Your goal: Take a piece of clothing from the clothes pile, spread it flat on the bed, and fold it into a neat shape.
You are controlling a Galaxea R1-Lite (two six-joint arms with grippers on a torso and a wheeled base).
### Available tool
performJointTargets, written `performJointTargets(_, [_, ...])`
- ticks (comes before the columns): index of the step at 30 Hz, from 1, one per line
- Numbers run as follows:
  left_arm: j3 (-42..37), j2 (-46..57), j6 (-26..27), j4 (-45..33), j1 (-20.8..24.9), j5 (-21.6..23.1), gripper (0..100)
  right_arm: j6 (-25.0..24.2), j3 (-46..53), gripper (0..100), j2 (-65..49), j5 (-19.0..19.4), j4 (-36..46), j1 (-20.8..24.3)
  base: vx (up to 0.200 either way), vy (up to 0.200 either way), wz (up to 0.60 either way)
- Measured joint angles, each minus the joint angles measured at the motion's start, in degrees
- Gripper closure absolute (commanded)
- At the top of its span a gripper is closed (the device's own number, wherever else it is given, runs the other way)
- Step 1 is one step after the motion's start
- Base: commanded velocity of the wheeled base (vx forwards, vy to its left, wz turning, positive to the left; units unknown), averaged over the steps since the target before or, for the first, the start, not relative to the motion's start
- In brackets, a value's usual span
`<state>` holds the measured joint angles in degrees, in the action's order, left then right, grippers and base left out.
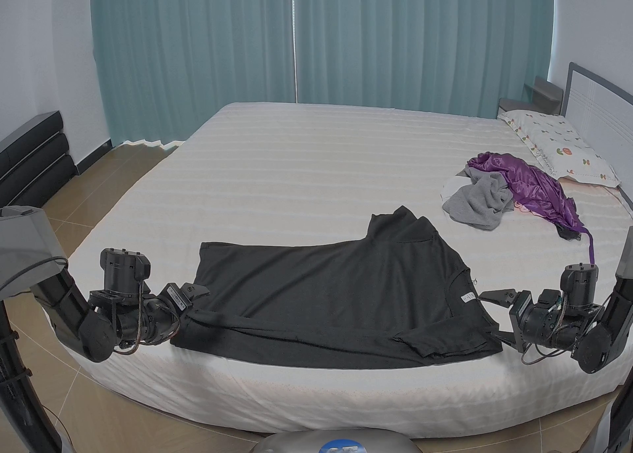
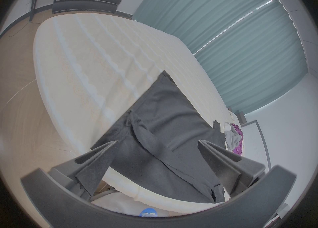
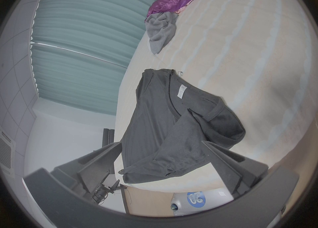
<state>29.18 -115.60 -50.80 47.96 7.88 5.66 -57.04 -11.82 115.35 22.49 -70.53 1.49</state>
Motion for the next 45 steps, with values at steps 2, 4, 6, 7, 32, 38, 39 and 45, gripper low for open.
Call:
performJointTargets(2, [-0.17, 0.0, 0.0, 0.0, 0.22, -0.05, 0, -0.05, 0.11, 0, 0.33, 0.0, 0.0, 0.0, 0.0, 0.0, 0.0])
performJointTargets(4, [-0.28, -0.02, 0.02, 0.0, 0.3, -0.29, 0, -0.09, 0.15, 0, 0.61, 0.0, -0.02, 0.07, 0.0, 0.0, 0.0])
performJointTargets(6, [-0.39, -0.02, 0.09, 0.05, 0.63, -0.55, 0, -0.09, 0.26, 0, 0.83, 0.0, -0.02, 0.05, 0.0, 0.0, 0.0])
performJointTargets(7, [-0.5, 0.02, 0.06, 0.24, 0.74, -0.57, 0, -0.07, 0.3, 0, 0.96, 0.0, -0.05, 0.05, 0.0, 0.0, 0.0])
performJointTargets(32, [-4.19, 2.38, 5.78, 0.9, 0.28, -0.66, 0, 0.88, 1.3, 0, 3.18, -0.57, -0.46, 0.83, 0.048, 0.0, 0.0])
performJointTargets(38, [-4.07, 4.17, 6.35, -5.49, 1.46, -0.46, 0, 0.93, 1.28, 0, 3.47, -0.63, -0.46, 0.94, 0.0, 0.0, 0.0])
performJointTargets(39, [-4.0, 4.11, 6.38, -5.75, 1.85, -0.44, 0, 0.94, 1.28, 0, 3.5, -0.63, -0.46, 0.96, 0.0, 0.0, 0.0])
performJointTargets(45, [-2.29, 0.98, 6.41, -5.71, 3.1, -0.44, 0, 0.96, 1.27, 0, 3.58, -0.63, -0.46, 0.96, 0.0, 0.0, 0.0])
